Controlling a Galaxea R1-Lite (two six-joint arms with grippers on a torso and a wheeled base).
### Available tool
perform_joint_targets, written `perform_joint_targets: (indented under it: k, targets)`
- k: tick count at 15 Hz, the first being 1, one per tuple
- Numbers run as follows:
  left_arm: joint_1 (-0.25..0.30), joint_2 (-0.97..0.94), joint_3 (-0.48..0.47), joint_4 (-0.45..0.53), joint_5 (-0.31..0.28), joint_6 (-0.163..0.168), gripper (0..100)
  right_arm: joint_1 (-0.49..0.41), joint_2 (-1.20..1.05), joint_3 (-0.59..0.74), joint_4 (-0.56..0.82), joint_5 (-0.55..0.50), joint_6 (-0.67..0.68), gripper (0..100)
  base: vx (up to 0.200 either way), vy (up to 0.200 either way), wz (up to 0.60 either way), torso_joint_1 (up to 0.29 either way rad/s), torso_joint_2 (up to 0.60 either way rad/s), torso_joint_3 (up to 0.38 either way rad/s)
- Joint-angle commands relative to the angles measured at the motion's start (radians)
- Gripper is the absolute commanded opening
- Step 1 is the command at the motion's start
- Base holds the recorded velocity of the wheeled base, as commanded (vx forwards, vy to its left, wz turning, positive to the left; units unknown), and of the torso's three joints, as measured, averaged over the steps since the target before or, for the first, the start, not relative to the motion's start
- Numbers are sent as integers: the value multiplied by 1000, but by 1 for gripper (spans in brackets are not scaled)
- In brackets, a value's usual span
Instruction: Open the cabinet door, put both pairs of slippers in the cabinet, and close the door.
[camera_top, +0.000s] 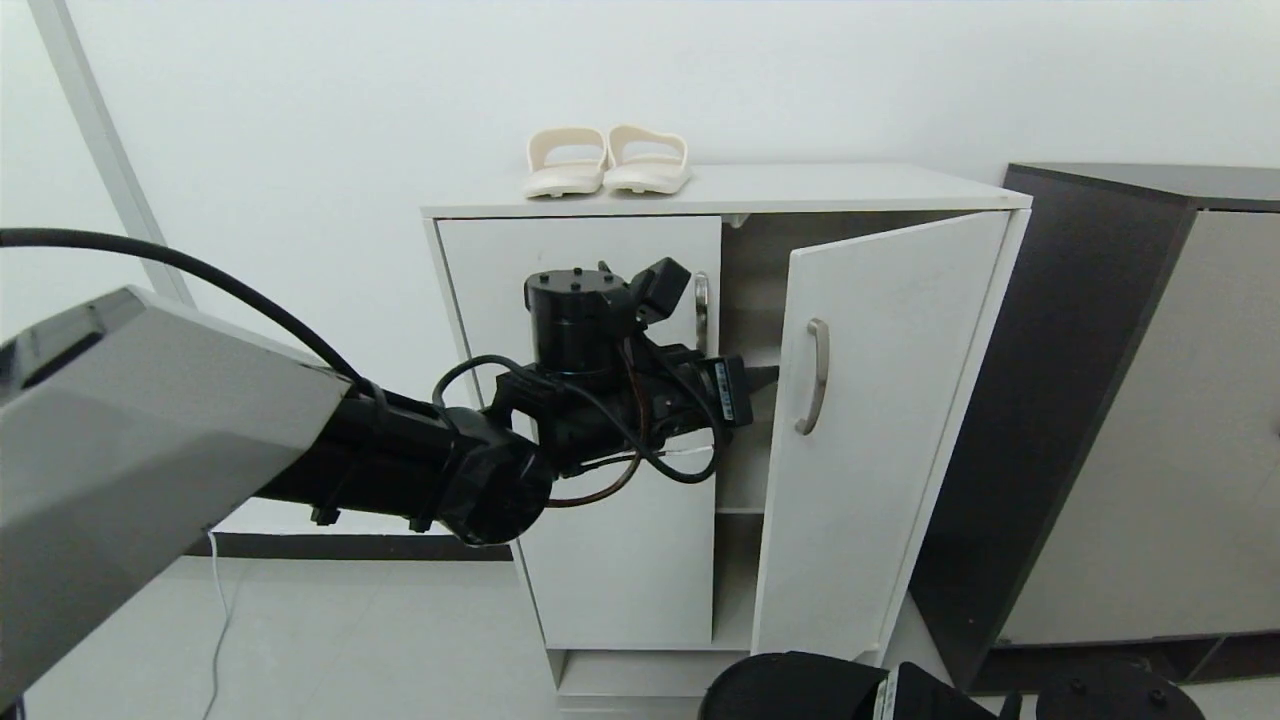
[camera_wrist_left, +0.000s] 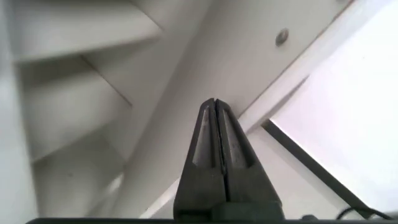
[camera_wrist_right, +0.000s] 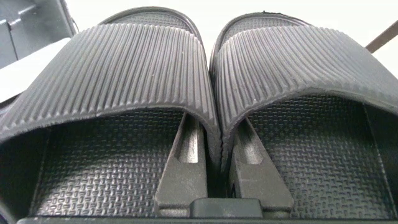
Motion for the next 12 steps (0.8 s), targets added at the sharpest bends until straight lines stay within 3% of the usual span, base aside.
perform_joint_targets:
  k: [1, 3, 5, 7, 9, 12]
  targets:
    - [-84, -4, -3, -9, -3, 2, 0, 4, 18, 0, -1, 0, 0, 0, -200, 0, 0, -2, 2, -2]
    - [-136, -12, 5, -72, 7, 1, 0, 4, 19, 1, -1, 0, -1, 0, -200, 0, 0, 7, 2, 0]
    - [-136, -12, 8, -99, 45, 1, 0, 4, 19, 4, -5, 0, -1, 0, -100, 0, 0, 1, -1, 4]
    - [-104, -10, 11, -101, 93, 2, 0, -4, 24, 1, -15, 0, -1, 0, 0, 0, 0, 0, 0, 0]
    - [-67, -58, 45, -98, 136, 4, 0, -73, 64, -34, -69, -14, 5, 0, 0, 0, 0, 0, 0, 0]
    - [19, -232, 215, -96, 214, 25, 0, -211, 151, -172, -124, -224, 25, 0, 0, 0, 0, 0, 0, 0]
